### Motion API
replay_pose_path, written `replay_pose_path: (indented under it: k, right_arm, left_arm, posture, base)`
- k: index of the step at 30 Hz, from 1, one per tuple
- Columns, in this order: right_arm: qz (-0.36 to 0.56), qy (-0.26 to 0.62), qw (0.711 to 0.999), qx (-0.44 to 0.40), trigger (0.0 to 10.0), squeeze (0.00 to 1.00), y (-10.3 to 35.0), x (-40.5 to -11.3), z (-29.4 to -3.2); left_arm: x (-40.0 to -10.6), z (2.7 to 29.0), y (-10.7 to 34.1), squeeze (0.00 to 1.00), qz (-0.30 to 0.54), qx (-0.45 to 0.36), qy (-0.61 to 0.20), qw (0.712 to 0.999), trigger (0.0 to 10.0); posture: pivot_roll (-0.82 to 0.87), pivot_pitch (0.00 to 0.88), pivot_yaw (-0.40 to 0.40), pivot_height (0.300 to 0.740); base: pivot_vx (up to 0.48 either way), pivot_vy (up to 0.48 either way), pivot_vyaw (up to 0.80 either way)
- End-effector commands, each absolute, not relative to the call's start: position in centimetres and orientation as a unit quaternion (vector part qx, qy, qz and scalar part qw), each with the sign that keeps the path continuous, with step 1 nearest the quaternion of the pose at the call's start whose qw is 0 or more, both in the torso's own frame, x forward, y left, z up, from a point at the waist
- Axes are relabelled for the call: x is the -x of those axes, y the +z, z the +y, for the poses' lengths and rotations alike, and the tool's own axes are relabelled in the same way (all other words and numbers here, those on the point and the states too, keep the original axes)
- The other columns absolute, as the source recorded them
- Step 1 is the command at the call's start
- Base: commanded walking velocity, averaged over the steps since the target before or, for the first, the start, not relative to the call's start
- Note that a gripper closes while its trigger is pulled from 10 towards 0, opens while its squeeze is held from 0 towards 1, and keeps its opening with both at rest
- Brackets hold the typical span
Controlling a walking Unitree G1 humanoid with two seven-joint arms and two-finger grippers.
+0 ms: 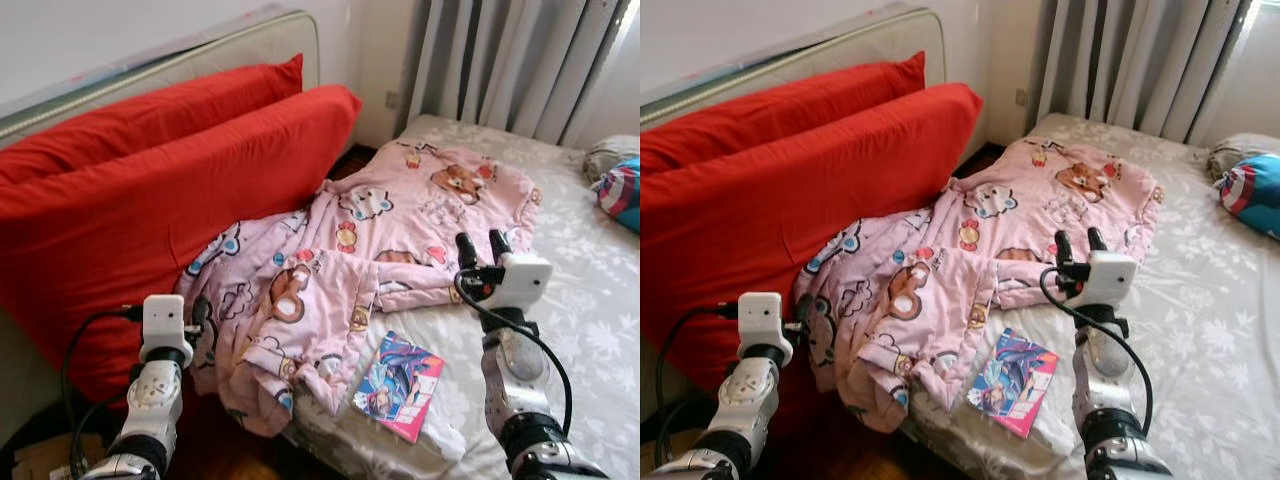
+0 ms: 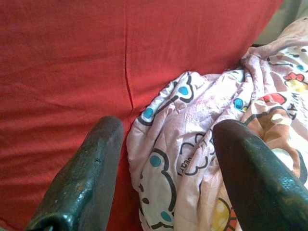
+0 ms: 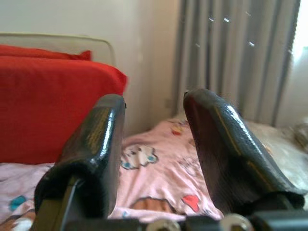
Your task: Clean up the room
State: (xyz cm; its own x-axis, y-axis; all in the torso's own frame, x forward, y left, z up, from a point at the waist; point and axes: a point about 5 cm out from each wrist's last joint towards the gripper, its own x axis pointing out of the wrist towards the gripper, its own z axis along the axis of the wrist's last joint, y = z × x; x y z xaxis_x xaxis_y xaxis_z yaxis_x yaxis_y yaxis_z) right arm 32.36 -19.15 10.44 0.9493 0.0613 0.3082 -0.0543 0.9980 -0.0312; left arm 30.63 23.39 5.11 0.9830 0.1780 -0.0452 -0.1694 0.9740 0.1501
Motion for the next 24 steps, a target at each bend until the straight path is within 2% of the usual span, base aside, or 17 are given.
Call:
replay_pose_path:
  k: [1,5,8,9,12,19,24]
  right_arm:
    - [-0.168,0.042,0.985,0.015,10.0,0.00,10.7,-32.2,-18.9]
    - [-0.163,0.048,0.985,0.016,10.0,0.00,10.9,-32.4,-18.6]
    - [-0.093,0.024,0.995,-0.013,10.0,0.00,8.7,-32.4,-19.4]
    - [-0.046,0.001,0.999,-0.007,10.0,0.00,7.0,-31.8,-20.1]
    - [0.011,-0.015,1.000,-0.011,10.0,0.00,4.6,-30.5,-20.3]
    - [0.078,-0.005,0.997,-0.030,10.0,0.00,2.7,-30.0,-19.2]
    - [0.078,-0.003,0.996,-0.043,10.0,0.00,3.0,-30.5,-18.9]
  left_arm:
    - [-31.0,23.6,5.7,0.00,0.021,-0.062,0.091,0.994,10.0]
    - [-31.0,23.7,5.4,0.00,0.028,-0.052,0.094,0.994,10.0]
    - [-30.8,23.2,4.7,0.00,0.052,-0.040,0.084,0.994,10.0]
    - [-30.7,22.9,4.2,0.00,0.063,-0.030,0.079,0.994,10.0]
    - [-30.2,22.4,3.5,0.00,0.075,-0.017,0.078,0.994,10.0]
    - [-30.2,21.9,3.3,0.00,0.074,0.001,0.072,0.995,10.0]
    - [-30.3,21.7,3.4,0.00,0.076,0.002,0.068,0.995,10.0]
  posture:
    - [0.03,0.000,0.012,0.740]
    - [0.02,0.000,0.013,0.740]
    - [0.02,0.000,0.013,0.740]
    - [0.03,0.000,0.014,0.740]
    - [0.04,0.000,0.020,0.740]
    - [0.05,0.000,0.021,0.740]
    - [0.04,0.000,0.029,0.740]
  base:
    - [0.000,0.000,0.00]
    - [0.000,0.000,0.00]
    - [0.000,0.000,0.00]
    - [0.000,0.000,0.00]
    - [0.000,0.000,0.00]
    - [0.000,0.000,0.00]
    - [0.000,0.000,0.00]
